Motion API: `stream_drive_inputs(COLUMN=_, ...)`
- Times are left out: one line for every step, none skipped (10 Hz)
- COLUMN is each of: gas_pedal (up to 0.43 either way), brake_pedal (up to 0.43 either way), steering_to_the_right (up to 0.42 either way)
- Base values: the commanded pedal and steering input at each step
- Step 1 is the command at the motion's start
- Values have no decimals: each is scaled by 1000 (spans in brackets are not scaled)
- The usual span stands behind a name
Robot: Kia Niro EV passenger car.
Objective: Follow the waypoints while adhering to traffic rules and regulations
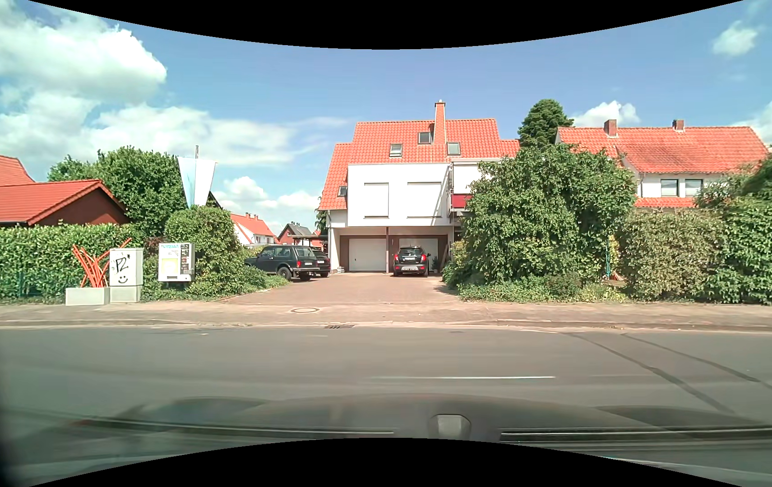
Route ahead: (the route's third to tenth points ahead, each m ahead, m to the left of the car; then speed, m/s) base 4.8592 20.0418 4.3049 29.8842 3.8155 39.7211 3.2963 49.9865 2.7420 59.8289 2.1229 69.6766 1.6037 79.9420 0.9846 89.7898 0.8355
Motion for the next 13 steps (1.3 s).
stream_drive_inputs(gas_pedal=311, brake_pedal=6, steering_to_the_right=-328)
stream_drive_inputs(gas_pedal=319, brake_pedal=6, steering_to_the_right=-344)
stream_drive_inputs(gas_pedal=319, brake_pedal=6, steering_to_the_right=-367)
stream_drive_inputs(gas_pedal=319, brake_pedal=6, steering_to_the_right=-401)
stream_drive_inputs(gas_pedal=319, brake_pedal=6, steering_to_the_right=-425)
stream_drive_inputs(gas_pedal=319, brake_pedal=6, steering_to_the_right=-460)
stream_drive_inputs(gas_pedal=331, brake_pedal=6, steering_to_the_right=-479)
stream_drive_inputs(gas_pedal=350, brake_pedal=6, steering_to_the_right=-491)
stream_drive_inputs(gas_pedal=358, brake_pedal=6, steering_to_the_right=-506)
stream_drive_inputs(gas_pedal=358, brake_pedal=6, steering_to_the_right=-519)
stream_drive_inputs(gas_pedal=358, brake_pedal=6, steering_to_the_right=-539)
stream_drive_inputs(gas_pedal=358, brake_pedal=6, steering_to_the_right=-561)
stream_drive_inputs(gas_pedal=358, brake_pedal=6, steering_to_the_right=-582)
